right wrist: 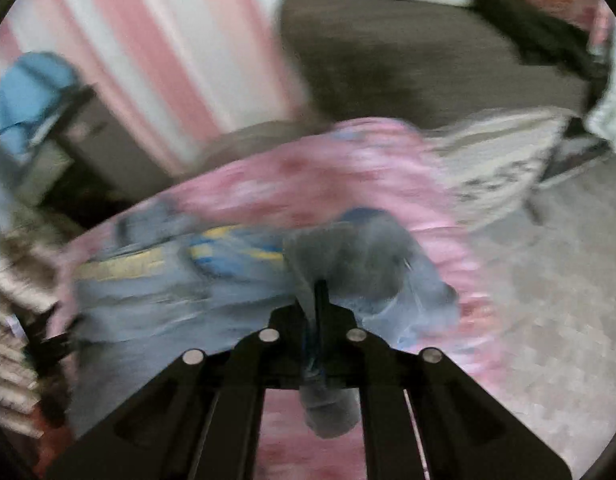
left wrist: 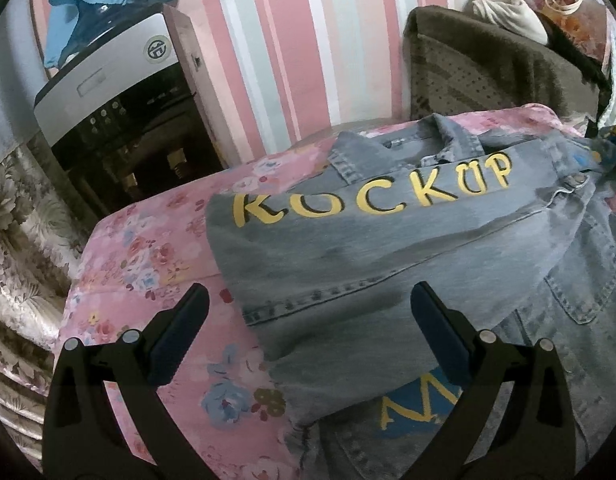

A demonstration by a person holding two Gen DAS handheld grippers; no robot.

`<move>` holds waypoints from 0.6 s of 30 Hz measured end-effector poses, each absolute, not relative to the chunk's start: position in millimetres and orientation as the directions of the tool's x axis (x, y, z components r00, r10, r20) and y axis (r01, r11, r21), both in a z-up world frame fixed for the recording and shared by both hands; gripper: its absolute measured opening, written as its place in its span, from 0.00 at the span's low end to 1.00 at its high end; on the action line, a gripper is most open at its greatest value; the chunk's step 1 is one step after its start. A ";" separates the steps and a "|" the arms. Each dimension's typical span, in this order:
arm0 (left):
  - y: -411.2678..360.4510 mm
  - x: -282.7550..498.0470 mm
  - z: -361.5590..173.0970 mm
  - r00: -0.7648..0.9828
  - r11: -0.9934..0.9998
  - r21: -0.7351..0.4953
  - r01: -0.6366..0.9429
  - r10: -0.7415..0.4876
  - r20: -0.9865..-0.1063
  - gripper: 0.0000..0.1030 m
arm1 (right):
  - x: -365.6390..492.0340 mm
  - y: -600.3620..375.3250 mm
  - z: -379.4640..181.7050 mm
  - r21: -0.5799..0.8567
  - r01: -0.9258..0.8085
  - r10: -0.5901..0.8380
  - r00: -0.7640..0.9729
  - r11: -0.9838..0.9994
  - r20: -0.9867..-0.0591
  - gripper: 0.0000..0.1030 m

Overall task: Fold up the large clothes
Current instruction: 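Grasp the blue-patch sleeve with the right tool and fold it across the back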

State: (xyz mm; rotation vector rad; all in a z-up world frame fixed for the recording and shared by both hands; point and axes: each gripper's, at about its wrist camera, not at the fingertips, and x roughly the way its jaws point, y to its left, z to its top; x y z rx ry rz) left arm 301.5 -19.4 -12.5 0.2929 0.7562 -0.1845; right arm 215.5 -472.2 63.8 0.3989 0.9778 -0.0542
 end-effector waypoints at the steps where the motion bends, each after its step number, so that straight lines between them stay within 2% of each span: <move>1: -19.5 300.4 -11.2 0.717 0.943 0.197 0.269 -0.059 -0.695 0.97 | 219.8 -458.5 65.5 0.337 0.186 0.177 0.571 0.923 -0.802 0.05; 4: -18.4 297.7 -6.3 0.724 0.942 0.201 0.267 -0.059 -0.688 0.97 | 238.2 -412.0 71.8 0.413 0.064 0.304 0.579 0.908 -0.757 0.05; 9: -8.3 298.8 -2.5 0.731 0.951 0.194 0.240 -0.046 -0.681 0.97 | 280.7 -334.7 72.8 0.432 -0.083 0.402 0.556 0.898 -0.728 0.05; 12: 0.3 302.3 -3.2 0.726 0.959 0.175 0.222 -0.042 -0.687 0.97 | 311.4 -294.2 52.8 0.429 -0.127 0.427 0.533 0.894 -0.731 0.05; 18: 12.8 310.8 -8.6 0.711 0.966 0.168 0.195 -0.021 -0.703 0.97 | 341.3 -259.3 0.3 0.345 -0.129 0.361 0.499 0.930 -0.788 0.05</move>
